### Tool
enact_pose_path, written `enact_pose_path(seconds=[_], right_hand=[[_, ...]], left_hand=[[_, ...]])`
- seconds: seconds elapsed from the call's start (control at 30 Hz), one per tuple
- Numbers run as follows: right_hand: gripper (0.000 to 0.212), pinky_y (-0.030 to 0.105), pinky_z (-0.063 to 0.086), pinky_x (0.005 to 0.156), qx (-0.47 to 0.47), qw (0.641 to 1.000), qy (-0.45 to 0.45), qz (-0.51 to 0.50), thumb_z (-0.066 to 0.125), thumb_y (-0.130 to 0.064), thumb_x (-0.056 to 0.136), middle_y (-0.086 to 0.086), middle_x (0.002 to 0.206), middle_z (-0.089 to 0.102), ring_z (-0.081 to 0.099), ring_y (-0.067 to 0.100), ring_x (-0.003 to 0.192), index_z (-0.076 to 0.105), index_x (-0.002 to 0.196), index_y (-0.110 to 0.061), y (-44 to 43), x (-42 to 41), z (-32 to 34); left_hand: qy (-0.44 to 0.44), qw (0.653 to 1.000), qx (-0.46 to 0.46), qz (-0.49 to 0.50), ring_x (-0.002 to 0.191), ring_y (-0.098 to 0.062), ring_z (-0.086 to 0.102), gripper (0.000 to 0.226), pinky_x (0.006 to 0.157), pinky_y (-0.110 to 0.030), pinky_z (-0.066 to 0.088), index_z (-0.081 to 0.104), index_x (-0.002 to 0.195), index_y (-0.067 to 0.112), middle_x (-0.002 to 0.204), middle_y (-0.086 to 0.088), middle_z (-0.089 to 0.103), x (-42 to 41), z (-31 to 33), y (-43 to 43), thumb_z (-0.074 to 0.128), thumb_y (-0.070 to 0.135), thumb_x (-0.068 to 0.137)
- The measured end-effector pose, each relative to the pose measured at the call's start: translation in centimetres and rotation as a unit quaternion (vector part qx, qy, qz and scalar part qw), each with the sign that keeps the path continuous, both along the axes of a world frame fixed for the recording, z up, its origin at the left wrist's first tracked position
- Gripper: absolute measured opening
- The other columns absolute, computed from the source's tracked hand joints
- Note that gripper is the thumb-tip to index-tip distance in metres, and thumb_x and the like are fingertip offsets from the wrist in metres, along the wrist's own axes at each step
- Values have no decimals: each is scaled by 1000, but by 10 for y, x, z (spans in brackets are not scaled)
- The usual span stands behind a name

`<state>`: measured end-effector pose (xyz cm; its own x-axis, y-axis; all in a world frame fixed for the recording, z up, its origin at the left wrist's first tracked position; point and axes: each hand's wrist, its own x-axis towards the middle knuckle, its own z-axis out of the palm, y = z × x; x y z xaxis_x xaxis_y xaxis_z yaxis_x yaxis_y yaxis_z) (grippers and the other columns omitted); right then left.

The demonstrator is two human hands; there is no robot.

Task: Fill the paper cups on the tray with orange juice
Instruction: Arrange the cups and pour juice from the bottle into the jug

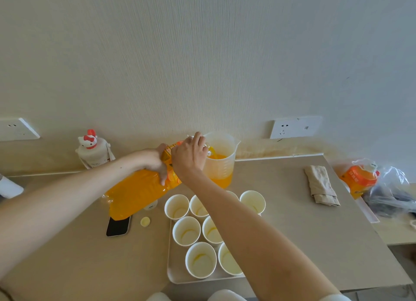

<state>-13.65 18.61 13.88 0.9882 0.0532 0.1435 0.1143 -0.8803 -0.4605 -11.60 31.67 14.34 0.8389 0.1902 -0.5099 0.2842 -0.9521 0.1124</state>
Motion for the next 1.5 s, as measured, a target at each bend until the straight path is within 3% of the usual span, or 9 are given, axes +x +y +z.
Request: enact_pose_path(seconds=[0.3, 0.63, 0.87, 1.13, 1.5], right_hand=[[44, 39, 33, 100, -5, 1000, 3, 1, 32, -26, 99, 13, 133, 36, 33, 29, 126, 50, 128, 1, 0, 1, -1], [43, 38, 33, 99, 2, 1000, 4, -1, 34, -26, 99, 13, 133, 37, 34, 29, 126, 50, 127, 1, 0, 1, -1], [43, 38, 33, 98, 3, 1000, 3, 2, 34, -25, 99, 13, 133, 37, 34, 29, 126, 49, 129, 2, -2, 0, 0], [44, 39, 32, 99, 2, 1000, 7, 5, 33, -26, 100, 14, 133, 36, 33, 29, 126, 48, 129, 2, -2, -1, 0], [46, 39, 32, 100, 6, 1000, 7, 3, 33, -27, 99, 13, 134, 36, 33, 29, 127, 46, 132, 3, -1, 0, 0]], left_hand=[[-4, 1000, 3, -6, 115, -33, 56, 145, 90, -49, 52, 16, 145, 41, 136, -7, 52, -3, 0, -2, 77, 50, 14], [-1, 1000, 3, -9, 117, -32, 55, 127, 90, -45, 51, 15, 147, 37, 137, -8, 50, -7, 7, -6, 87, 37, 42], [3, 1000, 16, 6, 114, -33, 57, 132, 90, -48, 53, 23, 146, 35, 134, -7, 53, 4, -5, 2, 84, 45, 29], [-15, 1000, 18, -1, 118, -34, 54, 118, 92, -47, 50, 16, 149, 34, 138, -9, 50, -7, 4, -6, 84, 36, 52], [5, 1000, 13, -13, 118, -34, 53, 127, 91, -46, 50, 14, 148, 33, 139, -10, 49, -12, 15, -10, 86, 37, 44]])
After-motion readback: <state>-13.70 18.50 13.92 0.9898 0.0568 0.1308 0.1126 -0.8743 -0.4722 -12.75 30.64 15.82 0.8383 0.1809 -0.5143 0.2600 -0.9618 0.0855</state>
